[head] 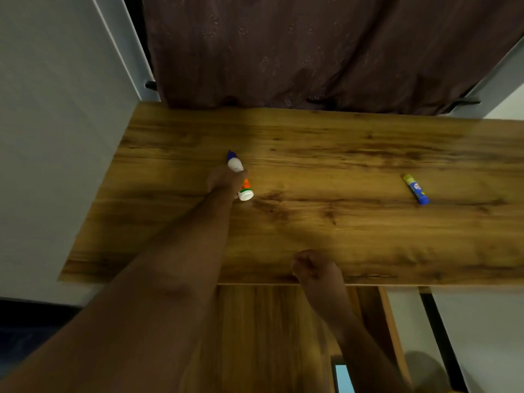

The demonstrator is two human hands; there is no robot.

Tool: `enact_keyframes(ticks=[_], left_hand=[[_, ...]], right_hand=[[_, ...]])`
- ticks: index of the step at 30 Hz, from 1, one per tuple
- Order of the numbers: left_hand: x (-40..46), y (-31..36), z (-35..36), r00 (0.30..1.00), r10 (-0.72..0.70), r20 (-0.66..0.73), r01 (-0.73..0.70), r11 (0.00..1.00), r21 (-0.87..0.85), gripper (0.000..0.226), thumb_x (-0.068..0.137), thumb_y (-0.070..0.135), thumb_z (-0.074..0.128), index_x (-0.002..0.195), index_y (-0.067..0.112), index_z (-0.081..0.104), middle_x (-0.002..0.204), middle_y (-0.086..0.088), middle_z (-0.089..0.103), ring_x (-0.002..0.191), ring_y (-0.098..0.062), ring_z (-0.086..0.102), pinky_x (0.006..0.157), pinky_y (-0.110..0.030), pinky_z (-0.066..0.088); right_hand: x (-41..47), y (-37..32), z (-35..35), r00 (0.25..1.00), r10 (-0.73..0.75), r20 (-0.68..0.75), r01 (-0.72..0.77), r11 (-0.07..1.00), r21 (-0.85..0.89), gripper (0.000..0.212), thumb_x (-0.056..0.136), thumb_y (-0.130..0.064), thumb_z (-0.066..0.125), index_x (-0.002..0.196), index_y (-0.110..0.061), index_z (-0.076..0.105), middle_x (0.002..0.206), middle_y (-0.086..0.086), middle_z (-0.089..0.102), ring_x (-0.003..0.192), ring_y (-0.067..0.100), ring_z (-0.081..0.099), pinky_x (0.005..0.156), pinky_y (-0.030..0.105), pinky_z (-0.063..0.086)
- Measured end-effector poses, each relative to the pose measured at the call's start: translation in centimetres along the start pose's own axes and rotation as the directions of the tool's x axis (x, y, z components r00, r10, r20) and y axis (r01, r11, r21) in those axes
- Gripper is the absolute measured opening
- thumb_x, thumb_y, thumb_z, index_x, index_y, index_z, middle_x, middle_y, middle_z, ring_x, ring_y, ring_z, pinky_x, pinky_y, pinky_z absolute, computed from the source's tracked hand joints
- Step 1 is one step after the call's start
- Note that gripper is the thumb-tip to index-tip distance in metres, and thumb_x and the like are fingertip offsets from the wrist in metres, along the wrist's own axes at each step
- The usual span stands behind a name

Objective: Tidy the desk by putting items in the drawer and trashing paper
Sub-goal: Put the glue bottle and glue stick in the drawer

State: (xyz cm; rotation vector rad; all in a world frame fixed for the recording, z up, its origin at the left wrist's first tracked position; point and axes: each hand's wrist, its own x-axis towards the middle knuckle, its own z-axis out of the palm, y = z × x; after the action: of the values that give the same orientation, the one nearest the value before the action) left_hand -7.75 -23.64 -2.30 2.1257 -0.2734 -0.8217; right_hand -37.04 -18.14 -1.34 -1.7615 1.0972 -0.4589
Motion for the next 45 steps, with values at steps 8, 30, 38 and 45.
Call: enact_keyframes(ticks=[8, 30, 38, 45], left_hand=[[-7.0, 0.8, 3.7, 0.960, 0.068, 0.273, 0.081, 0.862, -0.500, 0.022, 0.093, 0.019, 0.058, 0.114, 0.015, 0.053, 0.092, -0.004, 0.063, 0.078, -0.017, 0.065, 0.064, -0.032, 0.055], [-22.1, 9.7, 22.7, 0.904, 0.283, 0.321, 0.006, 0.741, -0.671, 0.014, 0.094, 0.026, 0.060, 0.104, 0.017, 0.057, 0.081, -0.004, 0.067, 0.069, -0.017, 0.063, 0.069, -0.036, 0.052], [-23.1, 11.1, 23.6, 0.911, 0.329, 0.248, -0.113, 0.779, -0.617, 0.009, 0.095, 0.022, 0.057, 0.104, 0.019, 0.057, 0.088, -0.004, 0.067, 0.074, -0.014, 0.065, 0.070, -0.035, 0.053], [-23.6, 10.4, 22.3, 0.926, 0.322, 0.195, -0.141, 0.777, -0.613, 0.007, 0.095, 0.021, 0.058, 0.101, 0.018, 0.059, 0.083, -0.002, 0.068, 0.075, -0.015, 0.066, 0.073, -0.036, 0.053]], right_hand=[[2.3, 0.6, -2.0, 0.998, -0.061, 0.014, 0.061, 0.997, -0.039, 0.003, 0.089, -0.024, 0.066, 0.087, -0.023, 0.069, 0.070, -0.012, 0.063, 0.066, -0.001, 0.058, 0.066, 0.027, 0.048], [14.0, 8.0, -26.7, 0.956, 0.003, -0.295, -0.045, 0.990, -0.134, 0.012, 0.086, -0.021, 0.067, 0.094, -0.013, 0.072, 0.092, 0.006, 0.073, 0.087, 0.024, 0.067, 0.080, 0.031, 0.052], [19.5, 9.8, -27.9, 0.967, 0.098, -0.234, -0.190, 0.890, -0.414, 0.044, 0.085, -0.039, 0.067, 0.120, -0.014, 0.057, 0.118, 0.016, 0.059, 0.109, 0.037, 0.058, 0.092, 0.039, 0.047], [20.3, 10.7, -27.4, 0.966, 0.107, -0.235, -0.203, 0.875, -0.439, 0.035, 0.089, -0.030, 0.063, 0.123, -0.018, 0.062, 0.117, 0.009, 0.065, 0.106, 0.031, 0.062, 0.083, 0.033, 0.048]])
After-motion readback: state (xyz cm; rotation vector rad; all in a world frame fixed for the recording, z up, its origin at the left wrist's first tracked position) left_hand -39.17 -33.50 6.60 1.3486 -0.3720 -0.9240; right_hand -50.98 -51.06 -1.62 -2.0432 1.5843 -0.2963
